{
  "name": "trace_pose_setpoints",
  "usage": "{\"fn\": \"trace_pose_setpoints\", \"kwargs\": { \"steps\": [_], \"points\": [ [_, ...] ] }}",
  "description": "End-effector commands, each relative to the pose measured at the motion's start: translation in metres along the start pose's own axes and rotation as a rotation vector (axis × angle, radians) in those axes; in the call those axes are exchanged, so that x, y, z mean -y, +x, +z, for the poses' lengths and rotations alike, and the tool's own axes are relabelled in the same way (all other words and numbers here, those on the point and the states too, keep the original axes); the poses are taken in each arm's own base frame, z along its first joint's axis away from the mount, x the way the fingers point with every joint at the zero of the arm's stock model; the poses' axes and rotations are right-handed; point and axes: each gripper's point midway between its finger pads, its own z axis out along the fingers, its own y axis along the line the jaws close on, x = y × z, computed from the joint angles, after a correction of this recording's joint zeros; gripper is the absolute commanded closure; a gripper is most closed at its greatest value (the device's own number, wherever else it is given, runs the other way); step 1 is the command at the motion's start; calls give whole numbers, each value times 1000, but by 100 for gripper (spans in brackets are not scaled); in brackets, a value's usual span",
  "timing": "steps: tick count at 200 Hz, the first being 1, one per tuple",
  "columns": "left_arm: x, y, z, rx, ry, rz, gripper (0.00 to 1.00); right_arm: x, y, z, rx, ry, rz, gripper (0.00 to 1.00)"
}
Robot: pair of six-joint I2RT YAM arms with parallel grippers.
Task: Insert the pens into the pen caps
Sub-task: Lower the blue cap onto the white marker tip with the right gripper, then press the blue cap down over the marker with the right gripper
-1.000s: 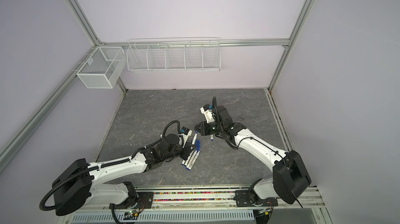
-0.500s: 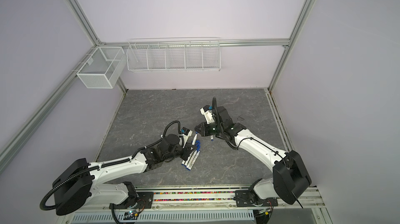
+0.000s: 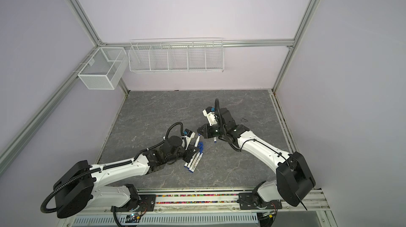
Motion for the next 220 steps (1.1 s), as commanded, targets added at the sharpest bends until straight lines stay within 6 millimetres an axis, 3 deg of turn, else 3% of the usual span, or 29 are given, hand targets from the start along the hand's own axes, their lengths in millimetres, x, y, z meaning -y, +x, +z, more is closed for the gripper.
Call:
{"fn": "trace_pose_setpoints", "kwargs": {
  "steps": [1,148,178,220],
  "points": [
    [4,-6,1,25,14,15,100,6,5,7,-12,15,13,87],
    [0,-10,1,40,-15,14,100,-3,9,0,-23,-18,-10,88],
    [0,-31,-5,123,-30,-21,100,-6,9,-1,-24,-28,-17,88],
    [18,-82,-22,287,83,-64,100,-15,8,-8,-16,-54,-38,88]
  ]
}}
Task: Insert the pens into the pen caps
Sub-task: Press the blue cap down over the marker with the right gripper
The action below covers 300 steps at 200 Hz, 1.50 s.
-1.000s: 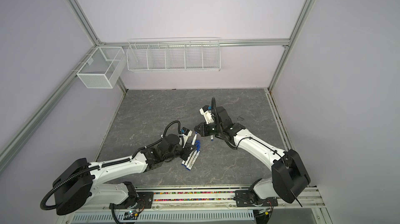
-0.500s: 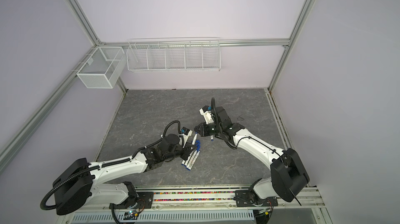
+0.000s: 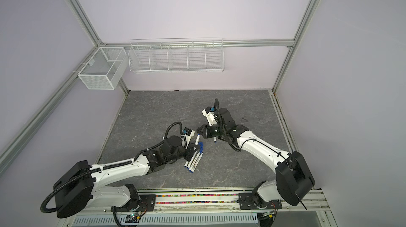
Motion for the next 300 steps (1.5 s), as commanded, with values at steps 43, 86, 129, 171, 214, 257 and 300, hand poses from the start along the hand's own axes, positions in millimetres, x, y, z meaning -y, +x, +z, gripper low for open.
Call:
{"fn": "trace_pose_setpoints", "kwargs": {
  "steps": [43,86,129,171,214,257,300],
  "points": [
    [22,-108,-30,318,205,-151,100,-30,17,-21,-82,-115,-83,89],
    [25,-122,-33,339,213,-128,100,-49,44,-34,-216,-240,-81,89],
    [23,-116,-32,324,202,-113,100,-54,69,-39,-318,-317,-24,89],
    [29,-120,-36,333,226,-103,100,-62,82,-48,-352,-370,5,90],
    [38,-125,-43,344,277,-101,100,-65,89,-58,-353,-376,10,90],
    [39,-128,-48,336,267,-74,100,-60,97,-61,-373,-346,19,91],
    [31,-131,-54,332,185,4,100,-50,110,-60,-443,-262,-13,91]
  ]
}}
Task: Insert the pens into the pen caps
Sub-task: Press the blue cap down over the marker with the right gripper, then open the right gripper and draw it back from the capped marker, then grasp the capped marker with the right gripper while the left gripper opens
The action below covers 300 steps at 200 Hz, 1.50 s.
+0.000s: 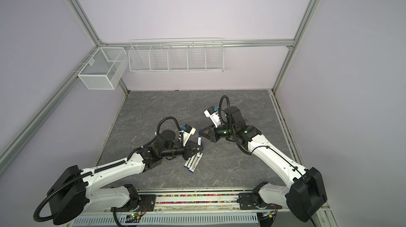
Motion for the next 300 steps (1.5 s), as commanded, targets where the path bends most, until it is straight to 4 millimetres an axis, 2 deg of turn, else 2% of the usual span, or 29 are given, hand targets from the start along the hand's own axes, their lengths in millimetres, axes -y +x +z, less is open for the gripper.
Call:
{"fn": "trace_pose_setpoints", "kwargs": {
  "steps": [1,48,75,102,115,128,141,169,195,221,231,246,255,300],
  "points": [
    [-2,-107,-35,360,-140,93,100,-23,94,1,-358,-106,192,91],
    [5,-135,-50,484,-145,98,100,5,122,15,-462,50,188,93],
    [12,-160,-60,572,-127,93,100,18,132,24,-485,82,214,93],
    [13,-181,-72,632,-95,67,100,36,151,29,-559,140,270,93],
    [9,-184,-72,626,-95,61,100,42,158,30,-588,167,285,93],
    [5,-178,-65,579,-112,64,100,47,159,29,-593,195,285,93],
    [1,-166,-52,504,-113,78,100,48,149,29,-549,194,283,93],
    [-16,-121,-22,342,-107,34,100,49,109,23,-384,183,276,93],
    [-31,-85,-13,289,-129,-23,100,42,70,8,-219,190,204,91],
    [-39,-59,-9,239,-168,-34,100,31,37,-9,-86,205,130,88],
    [-41,-52,-8,225,-173,-36,100,26,26,-12,-52,204,110,84],
    [-41,-45,-6,212,-171,-41,100,22,13,-13,-19,195,98,66],
    [-39,-42,-4,208,-165,-43,100,18,8,-11,-9,174,96,61],
    [-32,-34,4,186,-141,-39,100,13,-14,2,25,141,84,58]
  ]
}}
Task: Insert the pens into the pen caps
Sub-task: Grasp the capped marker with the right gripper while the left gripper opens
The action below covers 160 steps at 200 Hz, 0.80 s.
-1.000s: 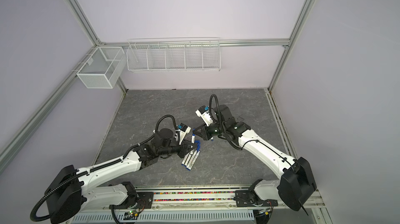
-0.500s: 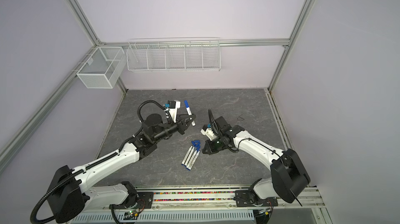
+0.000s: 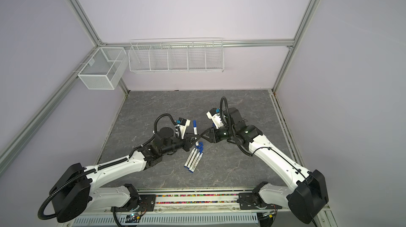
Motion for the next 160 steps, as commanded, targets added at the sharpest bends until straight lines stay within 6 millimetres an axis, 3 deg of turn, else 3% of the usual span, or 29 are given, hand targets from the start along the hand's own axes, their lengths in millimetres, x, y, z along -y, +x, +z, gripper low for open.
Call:
{"fn": "trace_pose_setpoints", "kwargs": {
  "steps": [1,43,119,160],
  "points": [
    [2,1,3,9,6,-3,100,-10,-18,5,42,-34,-15,58],
    [6,1,5,4,19,5,100,-14,-27,17,44,-56,-21,58],
    [11,-2,5,9,45,14,100,-13,-25,33,30,-73,-7,61],
    [13,-3,4,16,53,15,100,-12,-25,40,34,-83,9,69]
  ]
}}
